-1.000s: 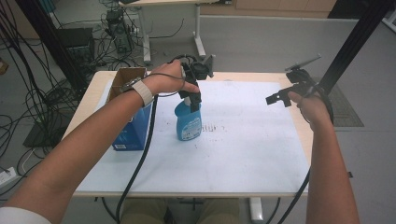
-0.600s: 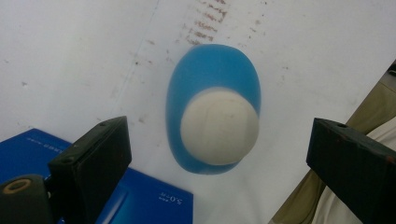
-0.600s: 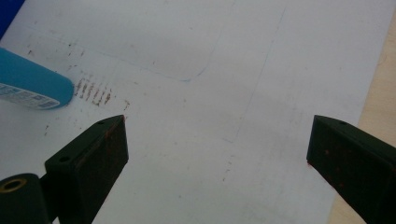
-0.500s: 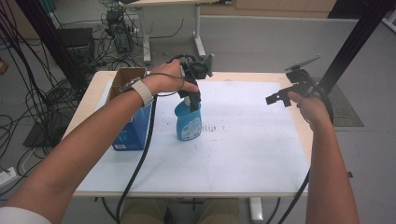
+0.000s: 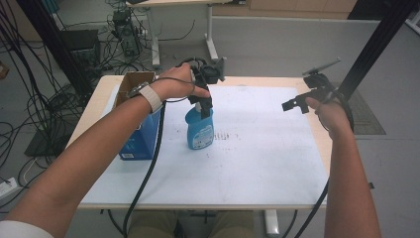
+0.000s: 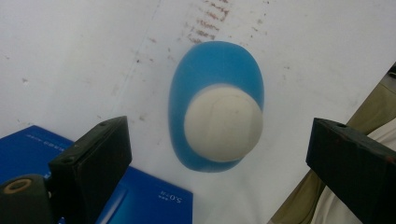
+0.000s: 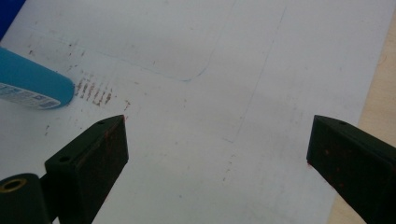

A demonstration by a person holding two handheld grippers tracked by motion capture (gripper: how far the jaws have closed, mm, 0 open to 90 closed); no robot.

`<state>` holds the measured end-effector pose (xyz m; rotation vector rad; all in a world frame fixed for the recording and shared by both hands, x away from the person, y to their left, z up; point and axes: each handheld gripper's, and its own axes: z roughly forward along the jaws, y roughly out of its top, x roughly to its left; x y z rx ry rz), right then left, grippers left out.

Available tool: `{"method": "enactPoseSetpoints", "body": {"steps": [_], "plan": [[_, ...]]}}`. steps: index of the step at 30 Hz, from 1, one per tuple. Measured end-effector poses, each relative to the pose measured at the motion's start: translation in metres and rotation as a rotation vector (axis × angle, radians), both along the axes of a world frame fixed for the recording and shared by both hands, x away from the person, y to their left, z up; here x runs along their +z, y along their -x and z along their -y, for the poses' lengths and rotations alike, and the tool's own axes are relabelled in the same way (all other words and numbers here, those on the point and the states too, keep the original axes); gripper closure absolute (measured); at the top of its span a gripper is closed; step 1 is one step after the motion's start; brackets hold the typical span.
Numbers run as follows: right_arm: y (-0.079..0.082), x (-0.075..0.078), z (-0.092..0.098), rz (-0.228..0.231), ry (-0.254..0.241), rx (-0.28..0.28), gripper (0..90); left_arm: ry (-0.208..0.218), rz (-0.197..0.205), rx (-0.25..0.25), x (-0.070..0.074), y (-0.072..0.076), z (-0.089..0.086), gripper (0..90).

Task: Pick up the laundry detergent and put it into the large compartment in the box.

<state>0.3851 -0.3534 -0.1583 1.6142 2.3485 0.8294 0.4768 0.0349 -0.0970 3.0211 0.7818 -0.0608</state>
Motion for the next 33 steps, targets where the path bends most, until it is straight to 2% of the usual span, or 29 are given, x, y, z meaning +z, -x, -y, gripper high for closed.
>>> {"method": "enactPoseSetpoints", "body": {"steps": [33], "plan": [[-0.0006, 0.0000, -0.0009, -0.001, 0.003, 0.000, 5.4, 0.002, -0.009, 0.012, -0.0017, -0.0029, -0.0032, 7.1]]}}
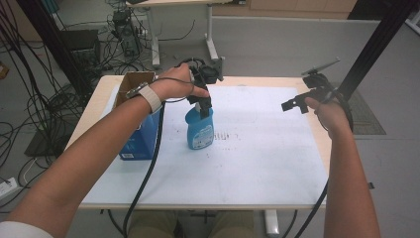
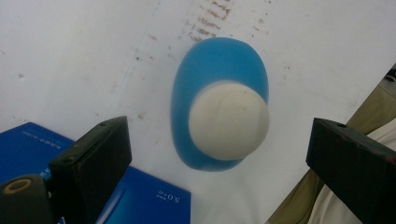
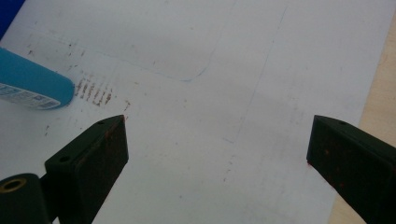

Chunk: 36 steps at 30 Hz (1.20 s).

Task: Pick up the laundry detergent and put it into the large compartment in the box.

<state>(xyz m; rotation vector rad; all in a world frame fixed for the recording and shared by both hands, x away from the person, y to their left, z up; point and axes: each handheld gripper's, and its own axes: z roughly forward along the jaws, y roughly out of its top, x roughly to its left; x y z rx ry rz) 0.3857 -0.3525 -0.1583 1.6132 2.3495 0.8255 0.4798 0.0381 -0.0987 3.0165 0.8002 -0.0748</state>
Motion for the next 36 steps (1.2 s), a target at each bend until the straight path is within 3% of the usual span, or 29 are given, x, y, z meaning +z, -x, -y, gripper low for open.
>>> {"method": "enactPoseSetpoints", "body": {"steps": [36], "plan": [[0.0013, -0.0018, 0.0013, 0.001, -0.006, -0.003, 5.4, 0.010, -0.003, 0.017, -0.0067, -0.0013, -0.0010, 7.0]]}}
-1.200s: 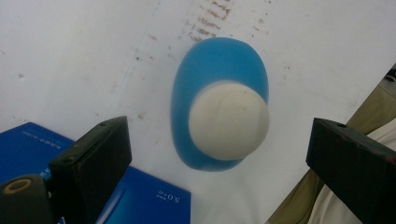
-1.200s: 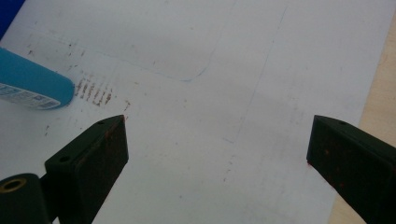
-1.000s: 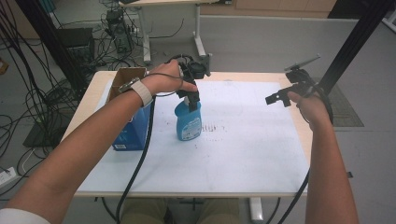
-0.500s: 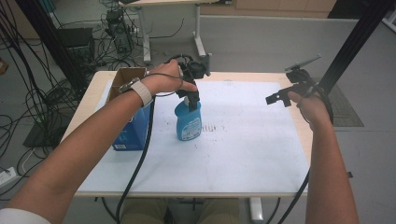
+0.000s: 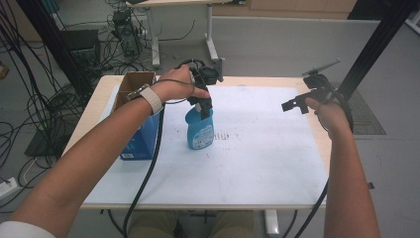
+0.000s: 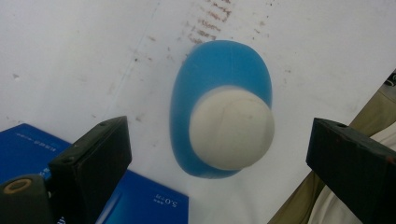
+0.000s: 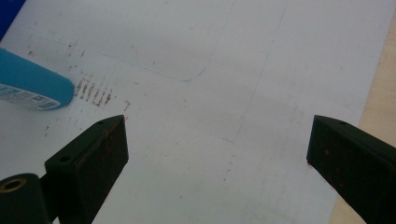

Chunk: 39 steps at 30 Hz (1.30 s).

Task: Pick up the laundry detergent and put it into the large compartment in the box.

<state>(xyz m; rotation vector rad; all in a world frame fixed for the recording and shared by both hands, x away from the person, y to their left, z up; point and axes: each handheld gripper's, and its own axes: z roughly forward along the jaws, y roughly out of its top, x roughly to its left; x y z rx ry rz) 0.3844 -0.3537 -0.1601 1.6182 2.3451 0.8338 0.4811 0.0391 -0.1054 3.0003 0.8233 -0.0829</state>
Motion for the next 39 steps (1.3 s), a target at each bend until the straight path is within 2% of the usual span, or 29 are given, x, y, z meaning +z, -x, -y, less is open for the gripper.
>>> {"method": "enactPoseSetpoints", "body": {"steps": [12, 28, 39], "plan": [[-0.001, -0.003, -0.001, -0.003, -0.002, 0.001, 5.4, -0.006, 0.008, -0.008, -0.008, 0.001, 0.003, 7.3], [0.000, -0.005, -0.001, -0.004, -0.006, 0.001, 5.4, 0.000, 0.020, -0.009, -0.028, 0.009, 0.005, 9.0], [0.000, -0.007, -0.001, -0.004, -0.010, 0.002, 5.5, -0.012, 0.031, -0.025, -0.038, 0.012, 0.009, 10.9]]}}
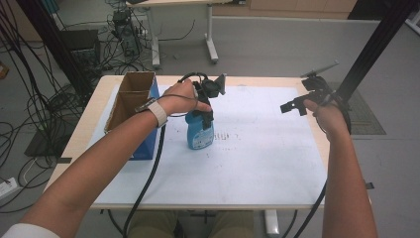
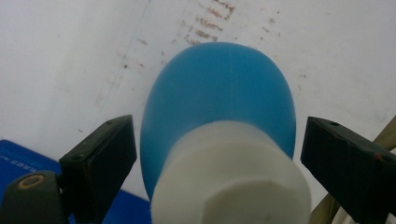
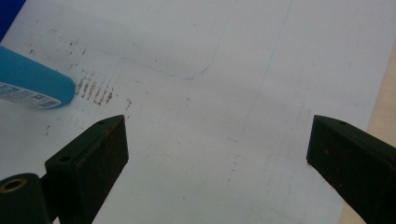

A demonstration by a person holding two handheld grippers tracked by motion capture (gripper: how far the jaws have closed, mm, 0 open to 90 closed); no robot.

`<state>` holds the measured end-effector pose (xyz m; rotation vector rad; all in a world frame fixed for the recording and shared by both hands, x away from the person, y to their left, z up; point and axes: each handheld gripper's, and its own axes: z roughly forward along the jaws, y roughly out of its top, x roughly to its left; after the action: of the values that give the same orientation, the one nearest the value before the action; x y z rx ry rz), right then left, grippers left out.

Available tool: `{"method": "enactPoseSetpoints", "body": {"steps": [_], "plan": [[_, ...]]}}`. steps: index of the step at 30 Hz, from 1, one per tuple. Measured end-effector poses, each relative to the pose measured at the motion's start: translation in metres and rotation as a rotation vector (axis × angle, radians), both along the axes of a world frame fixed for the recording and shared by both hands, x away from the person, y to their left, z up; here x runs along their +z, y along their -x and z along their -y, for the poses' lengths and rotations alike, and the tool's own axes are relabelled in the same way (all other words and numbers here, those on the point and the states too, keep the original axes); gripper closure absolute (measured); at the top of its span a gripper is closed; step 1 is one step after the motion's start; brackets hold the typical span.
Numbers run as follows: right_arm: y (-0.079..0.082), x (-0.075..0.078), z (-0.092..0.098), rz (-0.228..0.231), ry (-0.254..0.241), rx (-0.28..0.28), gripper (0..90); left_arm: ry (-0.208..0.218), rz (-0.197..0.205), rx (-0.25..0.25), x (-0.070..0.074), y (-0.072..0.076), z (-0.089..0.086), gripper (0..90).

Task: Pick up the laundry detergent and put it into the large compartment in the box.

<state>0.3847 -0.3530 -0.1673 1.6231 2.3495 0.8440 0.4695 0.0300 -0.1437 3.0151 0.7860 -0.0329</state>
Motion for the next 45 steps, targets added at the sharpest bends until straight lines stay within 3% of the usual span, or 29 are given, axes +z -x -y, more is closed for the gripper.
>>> {"method": "enactPoseSetpoints", "body": {"steps": [11, 45], "plan": [[0.001, -0.001, 0.002, 0.002, -0.007, -0.001, 5.5, 0.008, 0.008, 0.007, -0.008, 0.002, 0.001, 14.7], [-0.001, -0.005, 0.001, -0.003, -0.019, 0.001, 5.8, 0.013, 0.052, 0.015, -0.011, 0.007, -0.003, 37.8]]}}
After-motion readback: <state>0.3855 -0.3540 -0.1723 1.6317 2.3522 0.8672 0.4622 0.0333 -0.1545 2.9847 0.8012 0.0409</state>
